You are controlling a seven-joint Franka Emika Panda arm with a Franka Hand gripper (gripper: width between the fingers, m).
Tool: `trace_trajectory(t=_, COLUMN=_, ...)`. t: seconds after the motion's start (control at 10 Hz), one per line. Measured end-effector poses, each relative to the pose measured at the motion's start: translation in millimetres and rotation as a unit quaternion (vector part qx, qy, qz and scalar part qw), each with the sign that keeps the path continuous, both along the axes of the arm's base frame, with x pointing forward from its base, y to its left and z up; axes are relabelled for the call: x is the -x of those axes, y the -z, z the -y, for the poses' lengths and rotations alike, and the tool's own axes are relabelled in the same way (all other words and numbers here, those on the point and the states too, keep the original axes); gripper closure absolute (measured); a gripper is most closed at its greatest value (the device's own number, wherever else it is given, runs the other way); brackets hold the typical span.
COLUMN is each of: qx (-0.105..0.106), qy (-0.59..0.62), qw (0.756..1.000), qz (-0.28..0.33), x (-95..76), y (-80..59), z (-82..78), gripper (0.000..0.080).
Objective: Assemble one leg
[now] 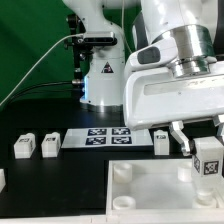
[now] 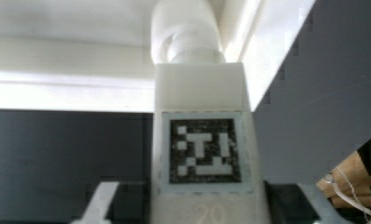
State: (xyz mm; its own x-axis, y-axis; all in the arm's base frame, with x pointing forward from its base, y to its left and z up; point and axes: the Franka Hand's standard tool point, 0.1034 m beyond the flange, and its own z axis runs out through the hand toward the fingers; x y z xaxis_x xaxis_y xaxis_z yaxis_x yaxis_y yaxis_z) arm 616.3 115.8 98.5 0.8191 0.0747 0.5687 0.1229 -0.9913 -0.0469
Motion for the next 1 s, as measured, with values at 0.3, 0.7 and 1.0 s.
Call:
trace_trajectory(t=0.3, qx=0.0, qy=0.0, qw=1.0, qz=0.004, x=-1.3, y=0.6, z=-0.3, gripper=0.0508)
trace_trajectory(t=0.7, qx=-0.001, qy=0.004, qw=1.0, qz=0.007, x=-8.1, y=1.7, z=3.5, gripper=0.0508)
trace_trajectory(t=1.0, qx=0.0, qy=0.002, qw=1.0, qz=0.001, x=-3.7, y=13.3, z=0.1, gripper=0.0508)
